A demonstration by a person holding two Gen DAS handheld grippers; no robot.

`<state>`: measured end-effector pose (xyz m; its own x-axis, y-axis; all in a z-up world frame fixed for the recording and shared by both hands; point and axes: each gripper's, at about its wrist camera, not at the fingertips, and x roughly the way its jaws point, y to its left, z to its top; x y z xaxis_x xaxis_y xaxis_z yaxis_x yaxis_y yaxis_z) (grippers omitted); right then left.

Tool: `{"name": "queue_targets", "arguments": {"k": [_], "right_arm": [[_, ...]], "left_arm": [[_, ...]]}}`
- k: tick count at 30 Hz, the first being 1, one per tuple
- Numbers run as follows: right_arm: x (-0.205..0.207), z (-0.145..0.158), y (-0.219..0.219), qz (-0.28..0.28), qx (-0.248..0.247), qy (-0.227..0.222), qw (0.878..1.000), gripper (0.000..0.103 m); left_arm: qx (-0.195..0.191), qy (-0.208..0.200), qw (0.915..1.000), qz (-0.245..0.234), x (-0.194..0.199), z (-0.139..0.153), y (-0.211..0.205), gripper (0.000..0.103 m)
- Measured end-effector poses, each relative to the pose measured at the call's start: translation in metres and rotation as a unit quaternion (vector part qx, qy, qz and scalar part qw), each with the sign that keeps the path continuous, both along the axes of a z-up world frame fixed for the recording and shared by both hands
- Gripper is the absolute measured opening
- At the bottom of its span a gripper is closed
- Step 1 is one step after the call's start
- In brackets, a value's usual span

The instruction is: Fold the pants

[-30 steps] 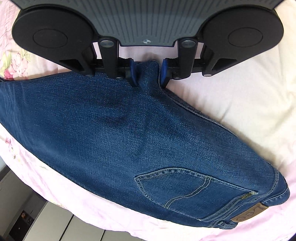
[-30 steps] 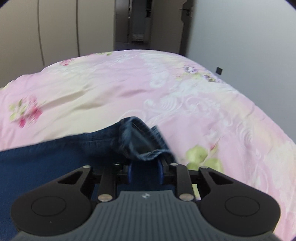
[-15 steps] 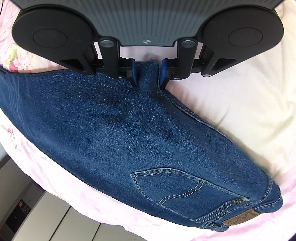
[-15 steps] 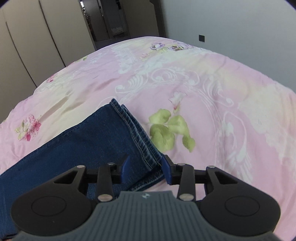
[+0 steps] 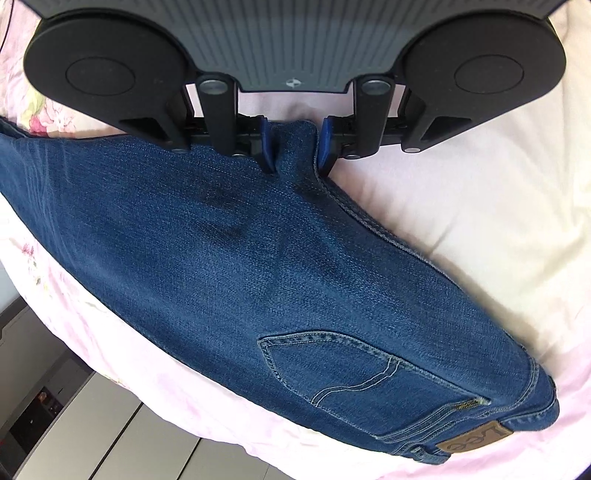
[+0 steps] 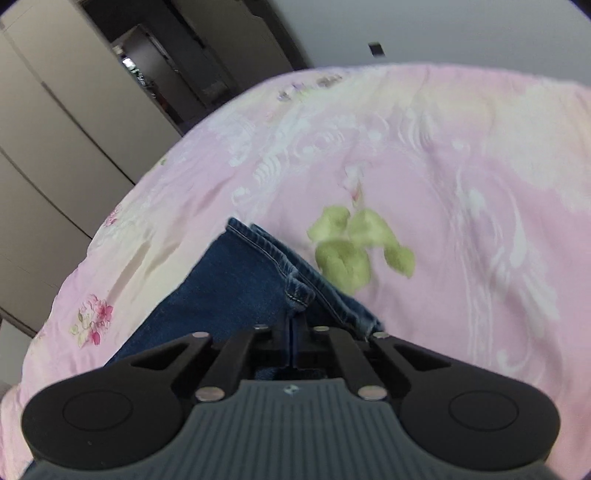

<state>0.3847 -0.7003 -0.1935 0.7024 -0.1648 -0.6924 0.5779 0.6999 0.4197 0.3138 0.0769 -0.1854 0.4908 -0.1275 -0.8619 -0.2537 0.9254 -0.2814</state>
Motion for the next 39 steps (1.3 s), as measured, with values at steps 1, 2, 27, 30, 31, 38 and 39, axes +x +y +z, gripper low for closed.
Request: {"name": "queue_targets", "arguments": {"k": [1,2,27,30,31,38,39], "right_arm": [[0.002,0.005,0.002,0.002,-0.016,0.012,1.000,0.000],[0.006,0.003,0.003,0.004,-0.026,0.028,0.999,0.000],[-0.030,-0.065,-0.018,-0.092,0.091,-0.034,0.991,0.044],[-0.022,-0.068,-0.019,-0.105,0.086,-0.047,0.990,0.041],[-0.018,-0.067,-0.017,-0.107,0.078,-0.044,0.990,0.036],[-0.011,-0.016,-0.007,-0.098,0.018,-0.042,0.994,0.013],[-0.012,-0.006,-0.006,-0.099,0.015,-0.035,0.994,0.011]], "left_arm": [[-0.002,0.000,1.0000,0.001,0.000,-0.001,0.001,0.027],[0.001,0.000,1.0000,0.001,0.000,-0.002,0.000,0.026],[-0.163,-0.063,0.9791,0.103,-0.020,-0.022,0.037,0.069],[-0.165,-0.062,0.9781,0.111,-0.017,-0.026,0.035,0.047],[-0.165,-0.060,0.9776,0.116,-0.017,-0.024,0.034,0.039],[-0.155,-0.062,0.9789,0.118,-0.016,0.011,0.036,0.014],[-0.152,-0.059,0.9794,0.119,-0.015,0.017,0.036,0.014]]}}
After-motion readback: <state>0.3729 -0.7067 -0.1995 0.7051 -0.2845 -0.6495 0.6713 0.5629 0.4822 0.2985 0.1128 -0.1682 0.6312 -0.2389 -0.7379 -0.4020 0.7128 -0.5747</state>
